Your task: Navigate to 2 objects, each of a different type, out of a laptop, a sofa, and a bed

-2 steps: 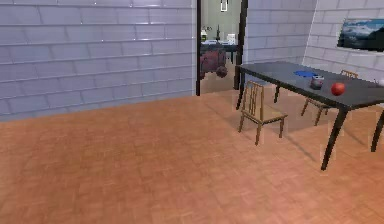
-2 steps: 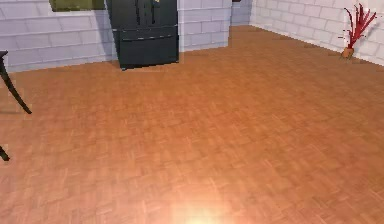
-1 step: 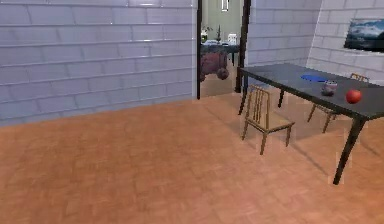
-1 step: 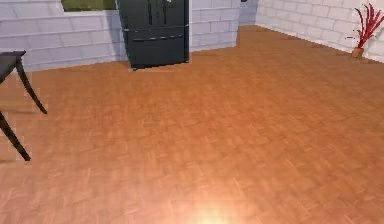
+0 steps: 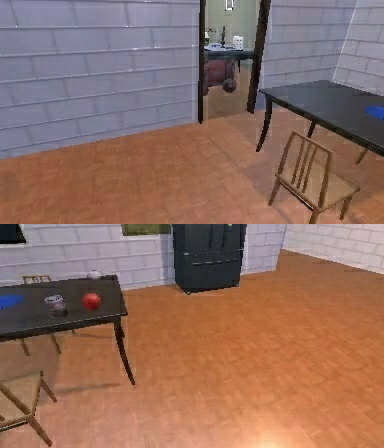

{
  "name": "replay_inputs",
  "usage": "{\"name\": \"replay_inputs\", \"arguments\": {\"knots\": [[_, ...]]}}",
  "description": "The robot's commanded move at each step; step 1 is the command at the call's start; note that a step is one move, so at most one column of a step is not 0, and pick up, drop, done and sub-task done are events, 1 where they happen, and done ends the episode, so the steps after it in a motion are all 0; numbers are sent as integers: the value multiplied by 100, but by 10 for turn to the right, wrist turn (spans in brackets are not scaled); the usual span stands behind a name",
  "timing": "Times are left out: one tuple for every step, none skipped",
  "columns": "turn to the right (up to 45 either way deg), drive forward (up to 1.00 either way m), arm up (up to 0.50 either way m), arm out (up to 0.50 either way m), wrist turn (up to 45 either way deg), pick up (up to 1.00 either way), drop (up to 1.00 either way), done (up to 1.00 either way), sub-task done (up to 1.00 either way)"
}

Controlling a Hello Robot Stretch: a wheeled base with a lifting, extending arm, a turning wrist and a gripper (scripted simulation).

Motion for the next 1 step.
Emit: {"name": "replay_inputs", "arguments": {"knots": [[30, 0, 0, 0, 0, 0, 0, 0, 0]]}}
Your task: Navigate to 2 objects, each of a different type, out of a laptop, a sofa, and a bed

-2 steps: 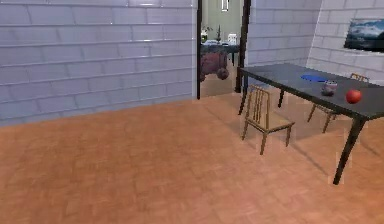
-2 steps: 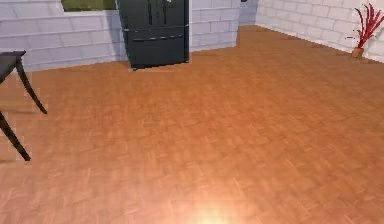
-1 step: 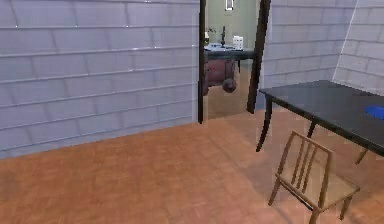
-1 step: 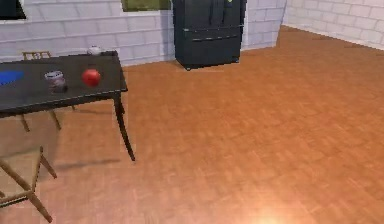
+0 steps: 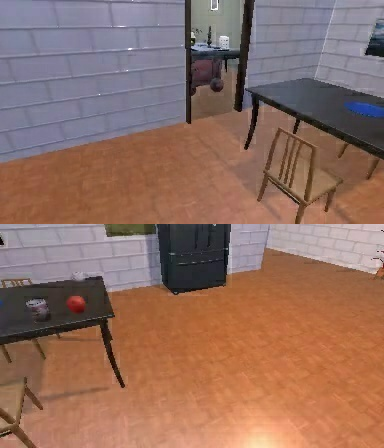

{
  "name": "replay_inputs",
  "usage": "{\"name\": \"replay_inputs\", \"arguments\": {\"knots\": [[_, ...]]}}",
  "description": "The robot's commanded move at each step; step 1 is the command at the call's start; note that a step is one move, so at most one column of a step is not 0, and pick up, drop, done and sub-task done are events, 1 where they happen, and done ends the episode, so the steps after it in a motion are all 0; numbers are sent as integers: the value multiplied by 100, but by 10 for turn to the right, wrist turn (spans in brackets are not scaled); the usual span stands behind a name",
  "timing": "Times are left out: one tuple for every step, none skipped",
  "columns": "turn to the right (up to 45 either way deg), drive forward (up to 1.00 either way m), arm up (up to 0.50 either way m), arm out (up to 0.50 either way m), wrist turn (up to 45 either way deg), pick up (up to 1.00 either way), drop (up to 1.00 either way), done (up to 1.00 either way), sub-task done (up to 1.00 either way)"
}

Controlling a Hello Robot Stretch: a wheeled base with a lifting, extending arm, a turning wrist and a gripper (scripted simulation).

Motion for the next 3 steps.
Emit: {"name": "replay_inputs", "arguments": {"knots": [[0, 100, 0, 0, 0, 0, 0, 0, 0], [60, 0, 0, 0, 0, 0, 0, 0, 0], [0, 25, 0, 0, 0, 0, 0, 0, 0]]}}
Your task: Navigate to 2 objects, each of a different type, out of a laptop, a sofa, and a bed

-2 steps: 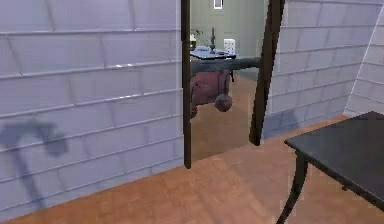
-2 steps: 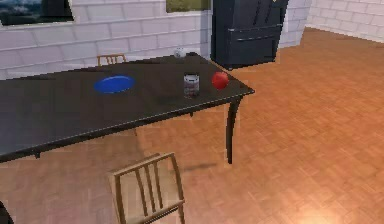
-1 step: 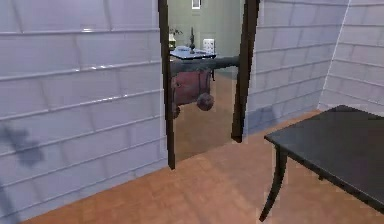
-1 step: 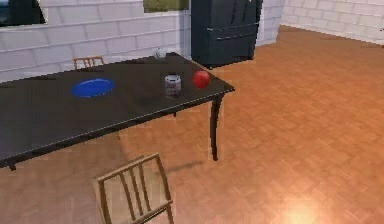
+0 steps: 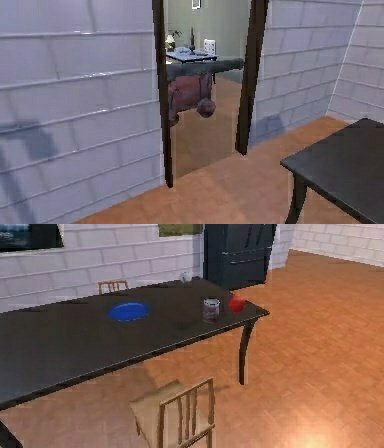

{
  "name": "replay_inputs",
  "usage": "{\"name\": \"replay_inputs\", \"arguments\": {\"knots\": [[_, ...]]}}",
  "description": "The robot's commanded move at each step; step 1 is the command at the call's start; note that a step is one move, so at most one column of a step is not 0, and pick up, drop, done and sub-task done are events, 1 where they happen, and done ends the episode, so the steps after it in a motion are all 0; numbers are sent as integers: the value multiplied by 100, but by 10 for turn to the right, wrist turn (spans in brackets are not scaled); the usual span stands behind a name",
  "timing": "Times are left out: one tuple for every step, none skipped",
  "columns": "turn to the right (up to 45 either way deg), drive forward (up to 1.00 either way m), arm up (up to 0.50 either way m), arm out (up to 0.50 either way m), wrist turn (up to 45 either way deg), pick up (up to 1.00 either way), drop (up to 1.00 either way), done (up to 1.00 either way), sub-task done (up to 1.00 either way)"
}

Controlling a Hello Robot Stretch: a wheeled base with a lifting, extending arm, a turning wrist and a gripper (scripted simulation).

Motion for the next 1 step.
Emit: {"name": "replay_inputs", "arguments": {"knots": [[-90, 0, 0, 0, 0, 0, 0, 0, 0]]}}
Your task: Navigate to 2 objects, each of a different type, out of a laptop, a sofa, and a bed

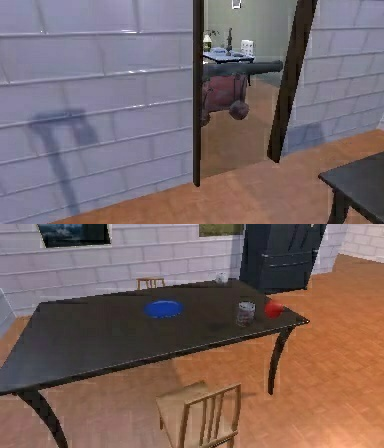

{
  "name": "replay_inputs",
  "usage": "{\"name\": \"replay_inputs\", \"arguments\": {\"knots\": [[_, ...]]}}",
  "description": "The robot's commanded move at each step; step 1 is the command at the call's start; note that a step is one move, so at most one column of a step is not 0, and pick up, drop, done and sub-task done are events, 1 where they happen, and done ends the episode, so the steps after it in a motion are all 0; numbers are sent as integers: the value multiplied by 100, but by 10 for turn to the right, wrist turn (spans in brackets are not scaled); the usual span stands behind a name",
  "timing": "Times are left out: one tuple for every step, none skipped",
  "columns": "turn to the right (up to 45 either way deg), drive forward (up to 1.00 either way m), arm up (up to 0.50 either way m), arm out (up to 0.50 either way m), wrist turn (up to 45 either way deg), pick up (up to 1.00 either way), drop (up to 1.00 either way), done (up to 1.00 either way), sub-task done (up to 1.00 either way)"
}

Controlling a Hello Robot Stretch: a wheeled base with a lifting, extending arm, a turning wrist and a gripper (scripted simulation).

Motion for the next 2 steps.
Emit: {"name": "replay_inputs", "arguments": {"knots": [[0, 100, 0, 0, 0, 0, 0, 0, 0], [0, 15, 0, 0, 0, 0, 0, 0, 0]]}}
